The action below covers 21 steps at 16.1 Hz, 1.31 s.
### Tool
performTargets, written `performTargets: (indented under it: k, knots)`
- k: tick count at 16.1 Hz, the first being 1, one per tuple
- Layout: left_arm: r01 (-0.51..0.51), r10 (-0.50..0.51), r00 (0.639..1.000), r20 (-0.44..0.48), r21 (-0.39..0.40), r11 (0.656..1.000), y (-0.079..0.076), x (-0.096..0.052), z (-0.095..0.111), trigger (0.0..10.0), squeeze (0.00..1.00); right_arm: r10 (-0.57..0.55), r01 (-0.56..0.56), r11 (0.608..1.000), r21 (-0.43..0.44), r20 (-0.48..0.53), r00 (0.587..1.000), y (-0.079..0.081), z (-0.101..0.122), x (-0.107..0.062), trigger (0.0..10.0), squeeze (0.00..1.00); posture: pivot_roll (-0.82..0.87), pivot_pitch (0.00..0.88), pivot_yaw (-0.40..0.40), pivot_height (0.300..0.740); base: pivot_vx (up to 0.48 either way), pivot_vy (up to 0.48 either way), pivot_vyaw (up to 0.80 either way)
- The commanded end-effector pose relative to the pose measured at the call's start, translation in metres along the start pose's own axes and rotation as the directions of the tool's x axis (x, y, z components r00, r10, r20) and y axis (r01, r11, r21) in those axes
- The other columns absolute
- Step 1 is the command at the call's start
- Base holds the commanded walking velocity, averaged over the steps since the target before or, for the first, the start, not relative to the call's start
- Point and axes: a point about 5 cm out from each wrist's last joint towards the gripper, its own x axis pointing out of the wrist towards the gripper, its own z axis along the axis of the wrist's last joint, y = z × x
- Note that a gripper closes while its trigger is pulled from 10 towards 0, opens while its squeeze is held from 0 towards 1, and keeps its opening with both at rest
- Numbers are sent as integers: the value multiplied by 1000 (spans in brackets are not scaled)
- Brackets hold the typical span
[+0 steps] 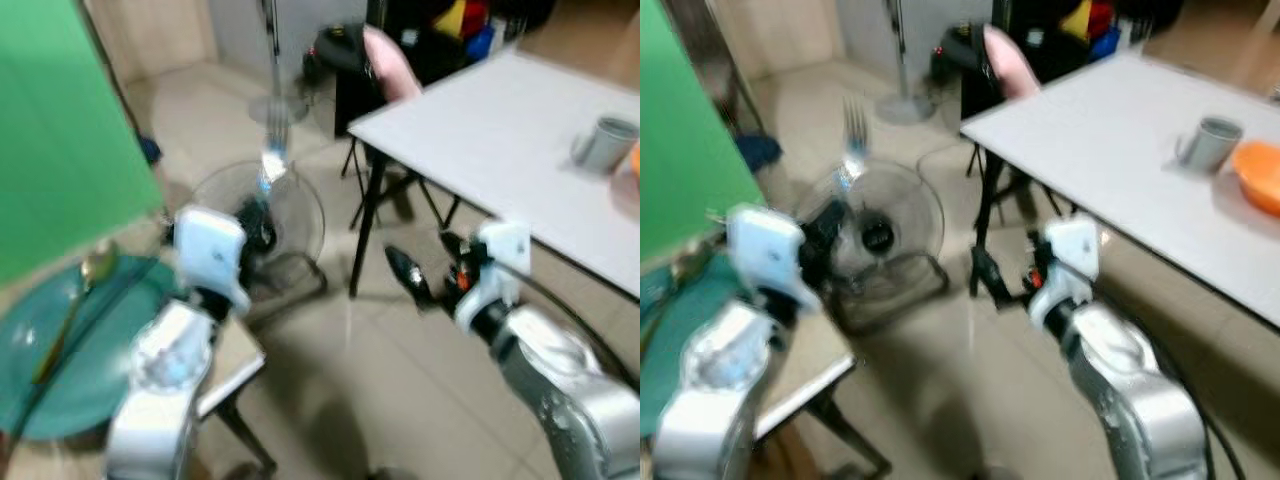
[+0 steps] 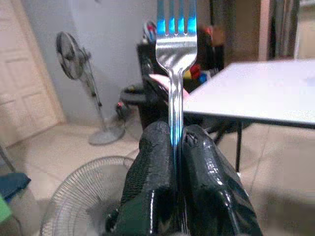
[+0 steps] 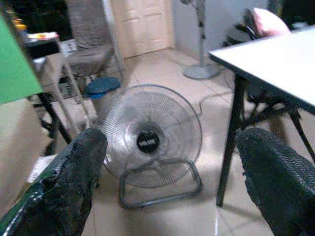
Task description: Setting the table
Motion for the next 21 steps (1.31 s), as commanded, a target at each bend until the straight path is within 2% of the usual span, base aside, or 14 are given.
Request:
performTargets:
  k: [1, 13, 16, 21]
  knots:
    - [-41, 41, 999, 17, 23, 999, 8, -1, 5, 10000, 0, 6, -6, 1000, -5, 8, 1000, 3, 3, 2, 10000, 0, -91, 27, 41, 740, 0, 0, -781]
    - [-125, 124, 992, 12, 4, 992, 24, -8, 4, 10000, 0, -9, 9, 1000, 3, -13, 1000, 4, 5, 10, 10000, 0, -90, 34, 30, 740, 0, 0, -768]
    - [-132, 132, 991, 7, 0, 991, 27, -10, 3, 10000, 0, 11, -11, 1000, -11, -1, 1000, 6, 8, 11, 10000, 0, -89, 36, 28, 740, 0, 0, 0]
    - [-137, 137, 990, 9, -10, 990, 29, -9, 3, 10000, 0, 30, -30, 999, -23, 0, 1000, 9, 9, 14, 10000, 0, -86, 36, 27, 740, 273, 0, 0]
